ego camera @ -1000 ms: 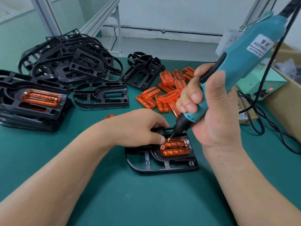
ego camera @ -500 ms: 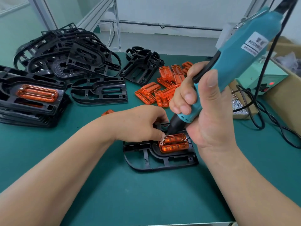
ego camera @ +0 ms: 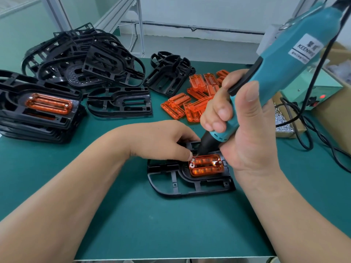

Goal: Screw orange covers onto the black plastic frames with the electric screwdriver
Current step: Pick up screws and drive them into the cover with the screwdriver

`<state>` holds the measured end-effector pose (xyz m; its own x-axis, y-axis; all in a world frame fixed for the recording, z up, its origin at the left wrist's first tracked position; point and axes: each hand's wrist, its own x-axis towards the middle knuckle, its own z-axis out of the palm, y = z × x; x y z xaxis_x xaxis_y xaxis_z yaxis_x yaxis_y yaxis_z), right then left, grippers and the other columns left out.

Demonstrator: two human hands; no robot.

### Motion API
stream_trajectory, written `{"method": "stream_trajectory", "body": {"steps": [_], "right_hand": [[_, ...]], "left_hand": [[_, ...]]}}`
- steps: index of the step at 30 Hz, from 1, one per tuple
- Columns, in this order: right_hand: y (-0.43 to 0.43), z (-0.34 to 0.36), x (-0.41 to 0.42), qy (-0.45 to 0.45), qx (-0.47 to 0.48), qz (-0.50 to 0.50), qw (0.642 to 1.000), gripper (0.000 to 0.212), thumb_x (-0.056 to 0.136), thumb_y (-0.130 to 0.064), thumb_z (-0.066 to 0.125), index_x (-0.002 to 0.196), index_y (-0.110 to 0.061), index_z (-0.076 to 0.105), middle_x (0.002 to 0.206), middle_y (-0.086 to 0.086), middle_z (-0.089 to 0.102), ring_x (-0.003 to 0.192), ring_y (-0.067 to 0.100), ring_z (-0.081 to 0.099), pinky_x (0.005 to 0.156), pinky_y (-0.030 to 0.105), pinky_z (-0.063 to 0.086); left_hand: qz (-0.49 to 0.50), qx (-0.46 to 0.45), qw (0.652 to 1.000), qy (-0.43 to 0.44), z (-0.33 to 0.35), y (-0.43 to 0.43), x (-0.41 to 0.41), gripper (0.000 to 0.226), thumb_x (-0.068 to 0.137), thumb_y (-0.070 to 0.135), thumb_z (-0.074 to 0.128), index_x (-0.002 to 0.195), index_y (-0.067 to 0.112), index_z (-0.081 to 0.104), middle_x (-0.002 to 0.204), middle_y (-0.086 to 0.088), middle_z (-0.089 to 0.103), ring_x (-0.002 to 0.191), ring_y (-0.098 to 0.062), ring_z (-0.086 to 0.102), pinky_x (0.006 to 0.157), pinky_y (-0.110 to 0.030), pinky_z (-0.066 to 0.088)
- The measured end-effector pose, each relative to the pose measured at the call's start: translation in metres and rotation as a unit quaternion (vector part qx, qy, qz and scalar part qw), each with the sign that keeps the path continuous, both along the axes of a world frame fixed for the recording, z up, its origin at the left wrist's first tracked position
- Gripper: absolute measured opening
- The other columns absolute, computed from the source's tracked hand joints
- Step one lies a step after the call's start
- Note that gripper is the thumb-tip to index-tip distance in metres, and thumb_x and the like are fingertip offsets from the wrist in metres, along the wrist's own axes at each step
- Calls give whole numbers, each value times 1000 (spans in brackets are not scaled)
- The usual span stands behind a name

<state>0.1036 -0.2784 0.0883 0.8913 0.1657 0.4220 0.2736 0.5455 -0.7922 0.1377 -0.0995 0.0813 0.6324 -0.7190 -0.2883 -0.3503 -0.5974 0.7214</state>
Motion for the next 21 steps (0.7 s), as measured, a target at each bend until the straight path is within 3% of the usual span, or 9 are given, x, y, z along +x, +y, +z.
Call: {"method": "stream_trajectory", "body": {"steps": [3, 7, 14, 21], "right_hand": [[-5, 2, 1, 1, 20, 1, 1000, 45, 86, -49, 74, 103, -12, 54, 66, -1, 44, 50, 13, 43, 57, 30, 36], [-14, 6, 5, 14, 58, -22, 998, 43, 85, -50, 71, 102, -14, 53, 66, -3, 44, 51, 11, 41, 56, 30, 35], [-24, 11, 9, 24, 96, -44, 994, 40, 83, -50, 67, 102, -17, 52, 64, -6, 46, 51, 8, 43, 57, 28, 34], [-27, 11, 8, 20, 108, -44, 993, 39, 86, -50, 65, 102, -16, 52, 65, -6, 47, 51, 8, 44, 58, 28, 35]], "left_hand": [[-10, -4, 999, 32, 1, 4, 0, 35, 90, 18, 79, 120, 33, 68, 101, 13, 75, 91, -9, 71, 84, -31, 55], [0, 10, 1000, 24, -5, 3, -1, 62, 82, 25, 89, 136, 34, 60, 114, 15, 74, 102, -5, 71, 96, -35, 57], [20, 10, 999, 29, -12, 1, -1, 66, 75, 34, 91, 129, 43, 54, 107, 16, 72, 95, -8, 71, 91, -44, 58], [43, 39, 998, 17, -11, 0, 1, 74, 74, 41, 94, 129, 52, 46, 103, 16, 63, 80, 3, 62, 73, -26, 45]]}}
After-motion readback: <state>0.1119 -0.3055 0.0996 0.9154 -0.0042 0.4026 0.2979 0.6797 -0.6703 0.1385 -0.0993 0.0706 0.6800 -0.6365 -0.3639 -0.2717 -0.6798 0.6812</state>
